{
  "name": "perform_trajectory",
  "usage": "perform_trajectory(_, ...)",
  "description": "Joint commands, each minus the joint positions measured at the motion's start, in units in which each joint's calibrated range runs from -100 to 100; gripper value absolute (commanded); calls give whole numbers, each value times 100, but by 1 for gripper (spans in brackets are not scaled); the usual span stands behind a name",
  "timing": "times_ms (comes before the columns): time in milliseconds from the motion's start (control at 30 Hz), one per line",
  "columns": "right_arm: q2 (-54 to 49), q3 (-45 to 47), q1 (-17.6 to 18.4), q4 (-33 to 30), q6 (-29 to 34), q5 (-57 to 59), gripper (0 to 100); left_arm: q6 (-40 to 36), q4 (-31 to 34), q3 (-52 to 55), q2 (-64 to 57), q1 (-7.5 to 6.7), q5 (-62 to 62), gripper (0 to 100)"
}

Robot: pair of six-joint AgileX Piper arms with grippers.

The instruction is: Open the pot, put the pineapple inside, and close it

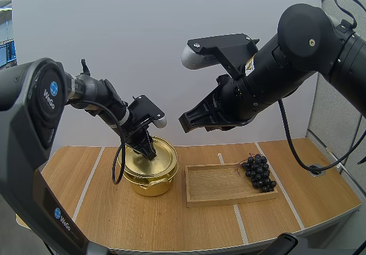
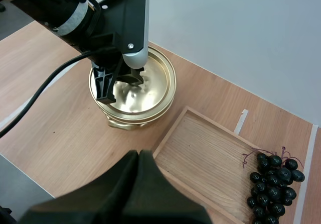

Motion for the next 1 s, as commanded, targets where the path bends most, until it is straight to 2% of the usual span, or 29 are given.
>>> perform_trajectory(0, -33, -82, -24, -31, 10, 0, 0, 69, -195, 11, 100, 4, 51, 0)
perform_trajectory(600, -33, -80, -24, -31, 10, 0, 0, -51, -209, 11, 368, 4, 159, 1)
perform_trajectory(667, -33, -80, -24, -31, 10, 0, 0, -59, -209, 11, 368, 4, 216, 7)
perform_trajectory(767, -33, -80, -24, -31, 10, 0, 0, -59, -209, 11, 368, 4, 306, 25)
perform_trajectory(833, -33, -80, -24, -31, 10, 0, 0, -59, -209, 11, 368, 4, 321, 40)
perform_trajectory(867, -33, -80, -24, -31, 10, 0, 0, -59, -209, 11, 368, 4, 321, 50)
perform_trajectory(900, -33, -80, -24, -31, 10, 0, 0, -83, -209, 11, 368, 4, 321, 56)
perform_trajectory(967, -33, -80, -24, -31, 10, 0, 0, -105, -209, 11, 368, 4, 321, 75)
